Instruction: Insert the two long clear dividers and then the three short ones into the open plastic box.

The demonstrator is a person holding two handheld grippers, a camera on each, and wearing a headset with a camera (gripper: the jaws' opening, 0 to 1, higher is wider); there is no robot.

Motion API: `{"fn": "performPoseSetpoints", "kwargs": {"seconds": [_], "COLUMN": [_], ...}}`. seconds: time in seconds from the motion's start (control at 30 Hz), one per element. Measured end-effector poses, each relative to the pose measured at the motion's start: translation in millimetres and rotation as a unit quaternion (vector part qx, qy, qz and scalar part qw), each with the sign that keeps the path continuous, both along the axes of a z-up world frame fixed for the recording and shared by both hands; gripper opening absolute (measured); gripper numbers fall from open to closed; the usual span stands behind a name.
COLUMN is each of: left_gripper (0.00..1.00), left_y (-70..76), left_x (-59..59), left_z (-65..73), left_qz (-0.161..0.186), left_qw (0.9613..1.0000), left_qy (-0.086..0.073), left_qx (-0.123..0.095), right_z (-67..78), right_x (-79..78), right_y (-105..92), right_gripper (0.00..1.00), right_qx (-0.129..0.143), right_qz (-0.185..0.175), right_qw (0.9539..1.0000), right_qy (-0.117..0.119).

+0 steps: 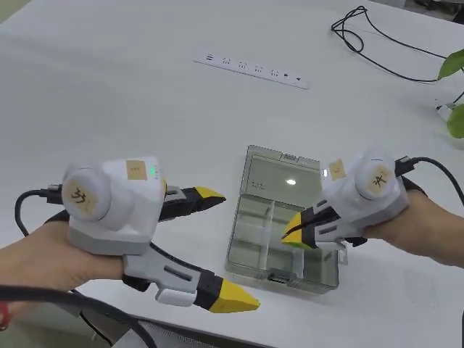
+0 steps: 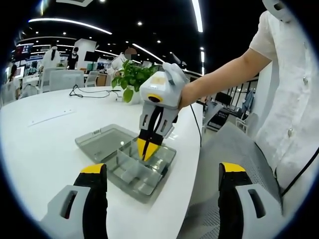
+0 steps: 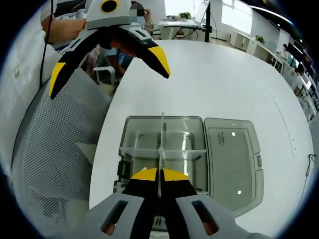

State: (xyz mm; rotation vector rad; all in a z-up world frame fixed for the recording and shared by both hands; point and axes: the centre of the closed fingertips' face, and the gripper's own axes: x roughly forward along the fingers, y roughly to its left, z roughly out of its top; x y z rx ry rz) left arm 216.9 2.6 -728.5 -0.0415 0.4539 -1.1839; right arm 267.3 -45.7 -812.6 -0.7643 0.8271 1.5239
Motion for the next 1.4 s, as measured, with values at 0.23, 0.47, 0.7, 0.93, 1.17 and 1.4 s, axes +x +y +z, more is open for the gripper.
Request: {"fn": "performPoseSetpoints", "kwargs": {"seconds": [0.23,0.47,0.7,0.93,1.17,1.4], "left_gripper": [0.95,0.95,0.95,0.96,0.98,1.00], "left_y": [-0.5,1.4,1.7,2.1,5.4,7.0], "left_x": [-1.0,-1.9,-1.3,-0.8,0.0,0.8], "left_z": [1.5,1.7,2.3,2.3,1.1,1.6], "left_qz": [-0.001,0.000,0.001,0.000,0.003,0.006], "left_qw": [1.0000,1.0000,1.0000,1.0000,1.0000,0.9999], "left_qy": [-0.002,-0.002,-0.003,-0.004,-0.003,-0.004], "left_qx": [0.000,0.002,0.002,0.003,0.007,0.010], "right_z": [-0.3,-0.4,5.1,15.2,28.9,42.6], "right_x": [0.2,0.0,2.3,2.7,4.2,3.6], "right_y": [-0.1,-0.1,-1.7,-4.6,-11.2,-22.2], "right_gripper": [0.03,0.04,0.09,0.14,0.21,0.28], "right_qx": [-0.004,-0.004,0.001,0.011,0.028,0.042], "right_qz": [-0.001,-0.009,-0.019,-0.029,-0.048,-0.066], "right_qw": [1.0000,0.9999,0.9998,0.9995,0.9984,0.9969], "right_qy": [-0.004,-0.004,-0.004,-0.005,-0.007,-0.011]}}
